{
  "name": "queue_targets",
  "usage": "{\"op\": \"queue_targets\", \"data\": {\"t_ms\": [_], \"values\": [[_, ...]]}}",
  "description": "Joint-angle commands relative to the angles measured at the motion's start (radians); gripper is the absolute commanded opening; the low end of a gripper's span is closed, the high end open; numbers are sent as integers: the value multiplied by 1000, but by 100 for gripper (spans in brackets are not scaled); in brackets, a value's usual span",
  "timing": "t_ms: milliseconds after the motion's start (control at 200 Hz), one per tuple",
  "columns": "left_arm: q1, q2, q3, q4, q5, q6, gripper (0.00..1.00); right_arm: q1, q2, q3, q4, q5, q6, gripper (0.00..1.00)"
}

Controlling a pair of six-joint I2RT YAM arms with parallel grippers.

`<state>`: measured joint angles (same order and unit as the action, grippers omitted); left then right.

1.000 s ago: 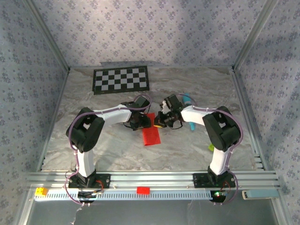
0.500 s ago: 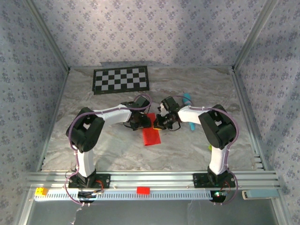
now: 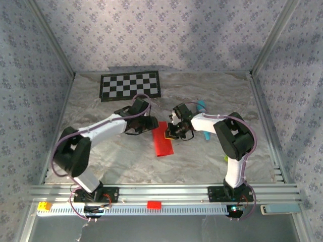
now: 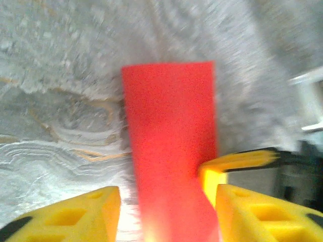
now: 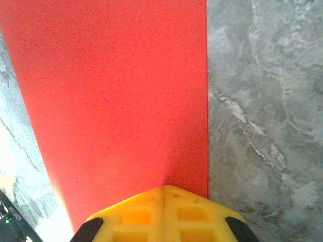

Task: Fold a paper plane with a square sheet of paper (pick it up from the middle)
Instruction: Hold the square sheet of paper at the center of the table, then first fold the square sheet of paper in half at the center of the table.

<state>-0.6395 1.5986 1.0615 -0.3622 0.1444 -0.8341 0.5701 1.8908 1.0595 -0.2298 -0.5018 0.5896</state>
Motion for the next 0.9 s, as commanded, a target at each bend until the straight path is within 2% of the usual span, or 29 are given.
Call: {"op": "queue_targets", "data": {"t_ms": [0,75,200,330,555,895], "values": [[17,-48,-79,173,125,-44,39,2,56,-14,-101,110,-2,0],[28,-47,-132,296,207,-89,24,2,56,-15,-101,114,0,0],[28,-7,-166,399,295,-110,13,4,56,-16,-101,114,2,0],[27,35,-190,452,324,-128,0,5,57,-16,-101,112,3,0],[28,82,-220,492,352,-127,0,4,61,-16,-101,111,3,0],[29,124,-313,459,245,-69,0,6,62,-18,-107,117,4,0]]}}
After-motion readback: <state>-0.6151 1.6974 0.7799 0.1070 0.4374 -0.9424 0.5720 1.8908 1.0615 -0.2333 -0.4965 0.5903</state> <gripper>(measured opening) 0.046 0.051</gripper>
